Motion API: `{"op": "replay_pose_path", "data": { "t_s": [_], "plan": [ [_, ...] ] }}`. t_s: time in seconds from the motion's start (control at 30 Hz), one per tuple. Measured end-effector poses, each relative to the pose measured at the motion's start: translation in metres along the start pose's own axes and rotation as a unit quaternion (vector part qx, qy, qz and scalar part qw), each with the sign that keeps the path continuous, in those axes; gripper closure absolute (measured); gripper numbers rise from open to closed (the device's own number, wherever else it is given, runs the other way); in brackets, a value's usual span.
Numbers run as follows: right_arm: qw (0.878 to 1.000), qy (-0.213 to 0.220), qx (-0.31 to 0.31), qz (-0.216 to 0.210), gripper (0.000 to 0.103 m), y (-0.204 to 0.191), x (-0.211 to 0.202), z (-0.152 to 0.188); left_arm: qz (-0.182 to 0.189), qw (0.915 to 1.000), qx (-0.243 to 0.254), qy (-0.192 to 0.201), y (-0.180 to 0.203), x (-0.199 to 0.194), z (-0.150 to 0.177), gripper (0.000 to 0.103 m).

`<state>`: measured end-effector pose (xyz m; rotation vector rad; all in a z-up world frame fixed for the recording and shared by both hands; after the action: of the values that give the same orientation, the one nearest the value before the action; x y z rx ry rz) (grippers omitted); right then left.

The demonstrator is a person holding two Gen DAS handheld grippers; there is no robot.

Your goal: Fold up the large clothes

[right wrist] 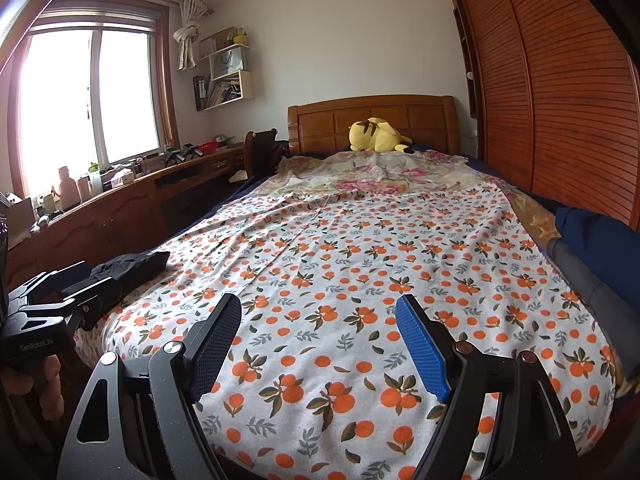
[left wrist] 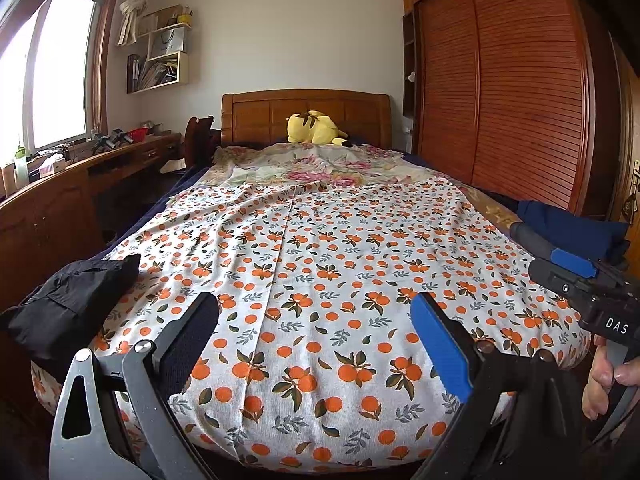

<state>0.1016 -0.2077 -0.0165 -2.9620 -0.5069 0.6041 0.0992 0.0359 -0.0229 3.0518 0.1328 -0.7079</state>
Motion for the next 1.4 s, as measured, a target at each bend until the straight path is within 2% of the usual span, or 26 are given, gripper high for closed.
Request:
{"op": "replay_pose_path", "data": {
  "t_s": [1.4],
  "plan": [
    [1.000,-0.001,0.007,0.000,0.022,0.0024,0.0049,0.0008,-0.001,1.0000,-0.002,-0.002,-0.0006,-0.0015,-0.0011,0.006]
  ]
}}
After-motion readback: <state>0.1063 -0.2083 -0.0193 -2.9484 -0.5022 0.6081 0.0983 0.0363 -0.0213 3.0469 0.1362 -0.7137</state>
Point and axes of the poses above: each gripper's, at about its wrist camera, not at the fingertips, and x roughly the way its jaws point, y to its right, z to its underside, the point moved 4 cm from there along x, roughly the way its jaws point, and after that the axes turned 3 degrees about -z, right-handed, at the moved point
